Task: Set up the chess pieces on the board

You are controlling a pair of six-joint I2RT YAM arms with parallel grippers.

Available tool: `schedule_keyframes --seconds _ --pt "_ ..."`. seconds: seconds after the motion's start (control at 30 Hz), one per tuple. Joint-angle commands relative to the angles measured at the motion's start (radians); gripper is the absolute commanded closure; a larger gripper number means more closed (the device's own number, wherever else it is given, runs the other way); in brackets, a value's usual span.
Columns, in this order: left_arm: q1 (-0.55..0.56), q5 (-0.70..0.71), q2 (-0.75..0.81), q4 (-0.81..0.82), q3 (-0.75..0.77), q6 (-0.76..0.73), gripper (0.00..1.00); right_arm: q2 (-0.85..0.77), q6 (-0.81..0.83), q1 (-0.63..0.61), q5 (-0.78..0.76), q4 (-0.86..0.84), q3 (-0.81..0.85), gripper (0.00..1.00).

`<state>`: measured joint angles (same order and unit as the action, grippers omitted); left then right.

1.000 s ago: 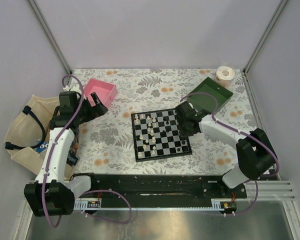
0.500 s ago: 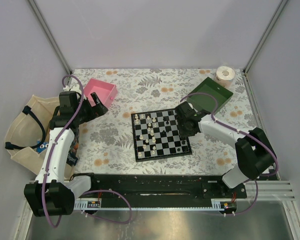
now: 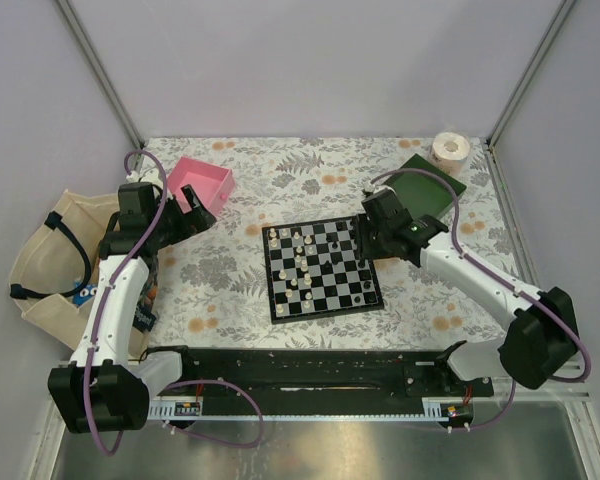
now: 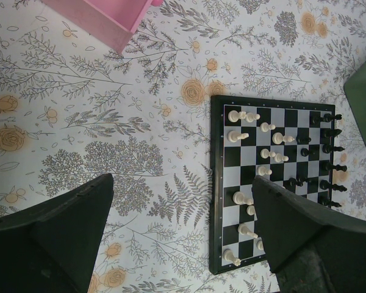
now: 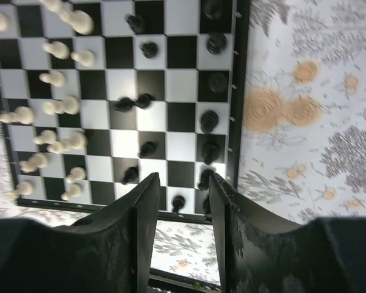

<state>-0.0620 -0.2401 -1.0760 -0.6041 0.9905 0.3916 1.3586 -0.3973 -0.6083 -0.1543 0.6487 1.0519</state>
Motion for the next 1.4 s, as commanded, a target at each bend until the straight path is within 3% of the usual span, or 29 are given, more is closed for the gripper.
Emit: schedule_keyframes --seconds 0.0,0.2,0.63,1.37 --pt "-0.006 -0.024 0.007 0.030 0.014 -0.010 0.01 0.057 0.002 -0.010 0.070 -0.044 0.095 0.54" --pt "-0.007 -0.019 0.008 0.030 0.014 -0.010 0.01 0.206 0.002 -0.067 0.085 -0.063 0.183 0.55" --pt "-0.007 -0.024 0.011 0.030 0.013 -0.011 0.01 0.447 0.023 -0.067 0.052 -0.063 0.378 0.55" --pt "-0.007 -0.025 0.007 0.030 0.013 -0.011 0.01 0.654 0.086 -0.018 0.044 -0.020 0.542 0.57"
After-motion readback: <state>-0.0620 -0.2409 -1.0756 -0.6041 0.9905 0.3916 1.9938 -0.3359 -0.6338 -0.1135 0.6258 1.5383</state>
